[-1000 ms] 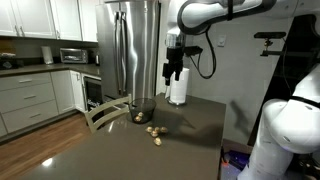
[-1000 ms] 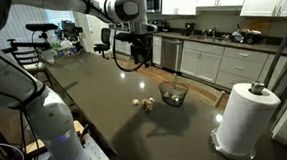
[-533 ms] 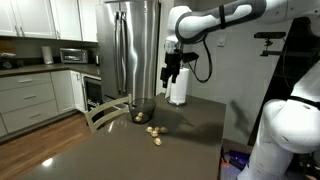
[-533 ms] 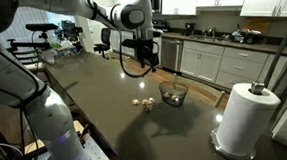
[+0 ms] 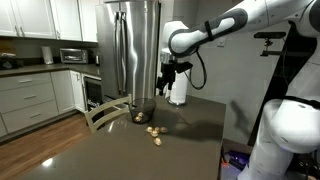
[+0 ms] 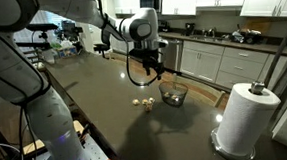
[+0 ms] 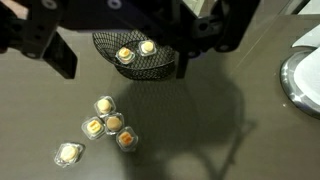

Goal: Put one of the packets in the bin

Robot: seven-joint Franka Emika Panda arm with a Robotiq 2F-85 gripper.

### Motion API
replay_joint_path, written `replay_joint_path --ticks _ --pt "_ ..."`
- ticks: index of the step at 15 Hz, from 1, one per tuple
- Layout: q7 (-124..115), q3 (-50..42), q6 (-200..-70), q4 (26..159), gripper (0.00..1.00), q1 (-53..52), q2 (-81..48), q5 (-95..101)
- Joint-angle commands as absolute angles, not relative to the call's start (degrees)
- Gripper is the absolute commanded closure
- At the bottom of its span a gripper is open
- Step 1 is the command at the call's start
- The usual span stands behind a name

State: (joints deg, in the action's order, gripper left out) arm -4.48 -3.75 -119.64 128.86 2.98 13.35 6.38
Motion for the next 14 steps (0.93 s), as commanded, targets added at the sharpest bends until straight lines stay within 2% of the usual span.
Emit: replay_joint_path --ticks 1,14 --pt "-2.6 -4.0 -122.3 128.7 0.0 3.8 9.9 7.1" --pt "4.5 -6.6 -123.3 130.5 0.0 4.3 3.3 0.6"
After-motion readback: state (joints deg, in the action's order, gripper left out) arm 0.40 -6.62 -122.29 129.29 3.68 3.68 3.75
